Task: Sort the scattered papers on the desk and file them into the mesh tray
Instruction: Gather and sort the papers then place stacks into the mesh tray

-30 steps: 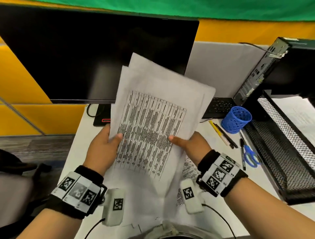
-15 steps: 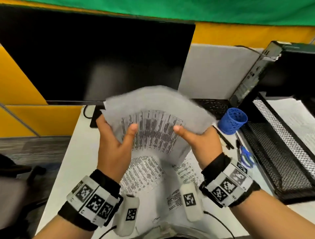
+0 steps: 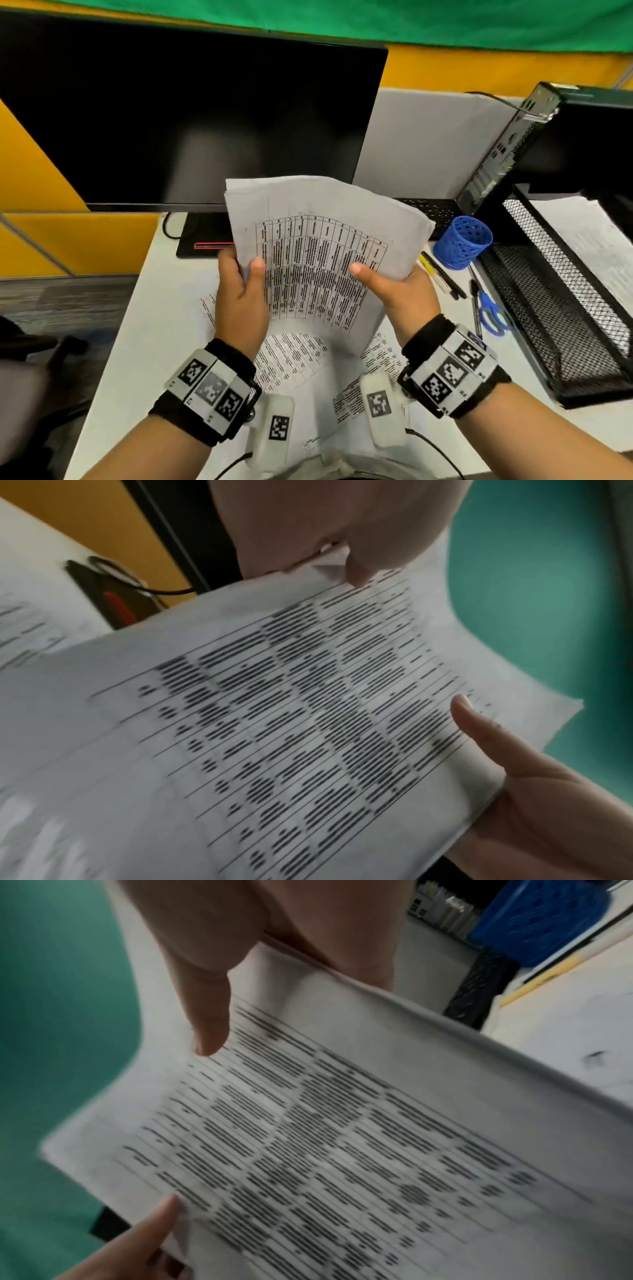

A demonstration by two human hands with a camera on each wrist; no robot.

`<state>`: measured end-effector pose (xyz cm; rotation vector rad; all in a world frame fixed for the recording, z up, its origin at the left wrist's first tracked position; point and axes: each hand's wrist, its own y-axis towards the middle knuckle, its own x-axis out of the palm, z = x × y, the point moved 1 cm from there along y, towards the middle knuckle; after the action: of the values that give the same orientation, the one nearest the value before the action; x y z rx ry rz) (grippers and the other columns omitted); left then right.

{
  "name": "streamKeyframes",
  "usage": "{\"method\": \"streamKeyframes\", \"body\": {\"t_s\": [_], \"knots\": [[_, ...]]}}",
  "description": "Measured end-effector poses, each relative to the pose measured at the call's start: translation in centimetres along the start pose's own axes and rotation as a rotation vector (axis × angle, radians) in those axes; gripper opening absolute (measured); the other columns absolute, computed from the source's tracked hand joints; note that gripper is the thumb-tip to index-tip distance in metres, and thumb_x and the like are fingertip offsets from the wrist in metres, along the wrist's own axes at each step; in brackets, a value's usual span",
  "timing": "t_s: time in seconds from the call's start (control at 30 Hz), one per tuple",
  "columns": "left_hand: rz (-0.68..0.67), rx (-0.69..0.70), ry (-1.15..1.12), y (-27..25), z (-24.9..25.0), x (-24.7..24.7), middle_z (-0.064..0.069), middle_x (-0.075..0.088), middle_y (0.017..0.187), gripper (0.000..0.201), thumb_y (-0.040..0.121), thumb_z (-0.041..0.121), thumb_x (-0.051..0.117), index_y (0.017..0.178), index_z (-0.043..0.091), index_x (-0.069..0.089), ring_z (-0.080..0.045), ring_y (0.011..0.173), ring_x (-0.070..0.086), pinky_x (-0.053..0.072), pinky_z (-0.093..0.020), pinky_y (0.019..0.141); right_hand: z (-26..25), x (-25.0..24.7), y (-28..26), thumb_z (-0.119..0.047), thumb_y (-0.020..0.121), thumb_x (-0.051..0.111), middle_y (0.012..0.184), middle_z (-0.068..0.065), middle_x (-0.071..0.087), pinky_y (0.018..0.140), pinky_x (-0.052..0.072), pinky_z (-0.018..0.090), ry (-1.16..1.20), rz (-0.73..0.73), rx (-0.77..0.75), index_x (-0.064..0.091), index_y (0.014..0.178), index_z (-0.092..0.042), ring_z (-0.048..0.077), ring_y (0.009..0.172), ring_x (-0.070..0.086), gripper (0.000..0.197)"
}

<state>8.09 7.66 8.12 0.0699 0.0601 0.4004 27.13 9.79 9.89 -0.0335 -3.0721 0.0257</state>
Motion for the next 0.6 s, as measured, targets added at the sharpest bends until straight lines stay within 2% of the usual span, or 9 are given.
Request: {"method": "streamKeyframes", "body": {"t_s": [0.07, 0.13, 0.2, 0.27, 0.33, 0.4, 0.47, 0.57, 0.6], "knots": [[-0.033, -0.083, 0.038, -0.4, -1.5, 0.1, 0.034, 0.052, 0.105, 0.027, 0.099, 0.022, 0.043, 0.11, 0.046, 0.042, 0.013, 0.1, 0.054, 0.039, -0.007, 0.085, 1.7, -0.4, 0.0, -0.011, 0.067, 0.079, 0.077, -0.015, 0.074, 0.071, 0.055, 0.016, -0.037, 0.0, 0.084, 0.067, 0.086, -0.029, -0.002, 0.079, 0.07, 0.029], [-0.068, -0.175, 0.062, -0.6, -2.8, 0.1, 0.03, 0.056, 0.105, 0.029, 0.096, 0.025, 0.049, 0.119, 0.041, 0.045, -0.001, 0.102, 0.055, 0.039, -0.023, 0.092, 2.9, -0.6, -0.1, -0.009, 0.068, 0.079, 0.082, -0.013, 0.073, 0.08, 0.054, 0.024, -0.101, -0.054, 0.166, 0.066, 0.086, -0.028, 0.001, 0.082, 0.068, 0.03], [-0.095, -0.261, 0.088, -0.5, -3.5, 0.0, 0.019, 0.06, 0.108, 0.035, 0.093, 0.026, 0.054, 0.128, 0.032, 0.05, -0.011, 0.105, 0.057, 0.04, -0.031, 0.095, 3.4, -0.6, -0.1, -0.009, 0.069, 0.078, 0.087, -0.013, 0.068, 0.089, 0.051, 0.031, -0.177, -0.112, 0.223, 0.062, 0.086, -0.03, 0.002, 0.084, 0.064, 0.031], [-0.107, -0.325, 0.115, -0.3, -3.9, -0.1, 0.009, 0.063, 0.113, 0.037, 0.091, 0.031, 0.057, 0.127, 0.024, 0.055, -0.017, 0.107, 0.059, 0.043, -0.039, 0.099, 3.8, -0.9, 0.2, -0.009, 0.071, 0.077, 0.086, -0.015, 0.065, 0.086, 0.051, 0.028, -0.181, -0.118, 0.25, 0.059, 0.085, -0.032, -0.001, 0.081, 0.061, 0.033], [-0.099, -0.373, 0.115, -0.1, -4.0, -0.4, 0.002, 0.067, 0.113, 0.034, 0.089, 0.032, 0.059, 0.121, 0.021, 0.06, -0.022, 0.109, 0.061, 0.044, -0.048, 0.101, 4.0, -1.1, 0.4, -0.012, 0.068, 0.079, 0.09, -0.011, 0.067, 0.089, 0.051, 0.031, -0.174, -0.099, 0.276, 0.06, 0.087, -0.032, 0.006, 0.087, 0.064, 0.034], [-0.084, -0.387, 0.119, 0.0, -4.0, -0.6, 0.003, 0.067, 0.11, 0.033, 0.088, 0.03, 0.061, 0.119, 0.019, 0.06, -0.022, 0.11, 0.061, 0.043, -0.048, 0.101, 4.2, -1.3, 0.4, -0.025, 0.056, 0.086, 0.102, -0.001, 0.072, 0.097, 0.048, 0.042, -0.163, -0.089, 0.313, 0.064, 0.098, -0.027, 0.018, 0.099, 0.066, 0.047], [-0.073, -0.375, 0.099, 0.2, -3.7, -0.8, 0.007, 0.067, 0.105, 0.032, 0.088, 0.026, 0.063, 0.12, 0.02, 0.06, -0.021, 0.109, 0.06, 0.043, -0.046, 0.101, 4.6, -1.9, 0.3, -0.03, 0.05, 0.087, 0.108, 0.002, 0.072, 0.097, 0.048, 0.045, -0.162, -0.091, 0.337, 0.065, 0.109, -0.021, 0.02, 0.102, 0.067, 0.064], [-0.049, -0.363, 0.049, 0.3, -3.0, -1.0, 0.003, 0.068, 0.111, 0.033, 0.087, 0.024, 0.063, 0.12, 0.021, 0.061, -0.022, 0.109, 0.061, 0.044, -0.05, 0.102, 4.7, -3.5, 0.0, -0.011, 0.073, 0.075, 0.109, 0.003, 0.072, 0.097, 0.049, 0.046, -0.161, -0.09, 0.342, 0.064, 0.114, -0.016, 0.021, 0.103, 0.067, 0.043], [-0.048, -0.353, 0.04, 0.3, -2.8, -0.9, 0.002, 0.068, 0.114, 0.036, 0.087, 0.025, 0.063, 0.123, 0.02, 0.06, -0.021, 0.111, 0.061, 0.043, -0.05, 0.102, 4.9, -4.0, -0.1, -0.009, 0.078, 0.07, 0.11, 0.003, 0.072, 0.098, 0.049, 0.046, -0.193, -0.088, 0.337, 0.064, 0.113, -0.017, 0.022, 0.104, 0.067, 0.036]]}}
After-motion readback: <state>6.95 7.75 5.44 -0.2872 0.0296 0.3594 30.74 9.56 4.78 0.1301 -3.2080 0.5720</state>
